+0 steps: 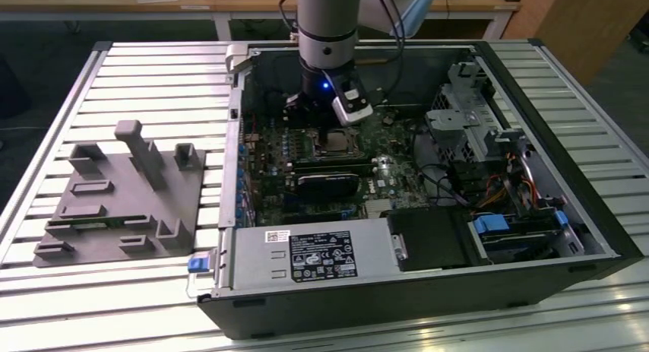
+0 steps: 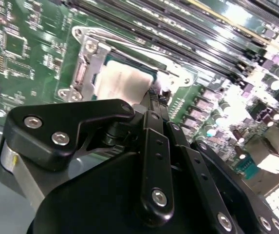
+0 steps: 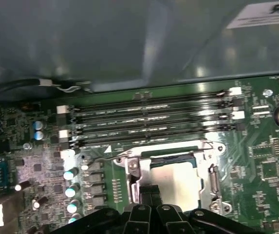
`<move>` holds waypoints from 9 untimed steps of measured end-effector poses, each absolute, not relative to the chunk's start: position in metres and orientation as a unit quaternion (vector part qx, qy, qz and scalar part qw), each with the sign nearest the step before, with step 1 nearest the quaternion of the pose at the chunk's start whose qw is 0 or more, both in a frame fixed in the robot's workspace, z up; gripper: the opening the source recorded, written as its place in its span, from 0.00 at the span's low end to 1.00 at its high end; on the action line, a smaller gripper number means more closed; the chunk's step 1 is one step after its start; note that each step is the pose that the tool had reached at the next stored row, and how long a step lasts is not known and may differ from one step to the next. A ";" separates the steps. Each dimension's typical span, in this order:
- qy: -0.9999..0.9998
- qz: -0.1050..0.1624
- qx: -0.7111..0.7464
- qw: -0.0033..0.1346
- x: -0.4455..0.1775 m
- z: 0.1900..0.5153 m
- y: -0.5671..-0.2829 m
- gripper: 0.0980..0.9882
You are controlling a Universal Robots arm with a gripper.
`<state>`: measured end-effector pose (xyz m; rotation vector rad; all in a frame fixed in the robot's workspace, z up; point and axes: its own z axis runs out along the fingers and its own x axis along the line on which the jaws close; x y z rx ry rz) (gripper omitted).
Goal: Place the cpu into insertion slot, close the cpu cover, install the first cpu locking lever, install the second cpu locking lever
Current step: 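Close the cpu cover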
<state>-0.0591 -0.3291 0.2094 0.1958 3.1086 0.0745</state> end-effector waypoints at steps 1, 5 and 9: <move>0.998 0.024 0.062 0.013 -0.061 0.209 -0.329 0.01; 0.998 0.024 0.057 0.014 -0.065 0.205 -0.329 0.01; 0.998 0.024 0.053 0.014 -0.066 0.203 -0.329 0.01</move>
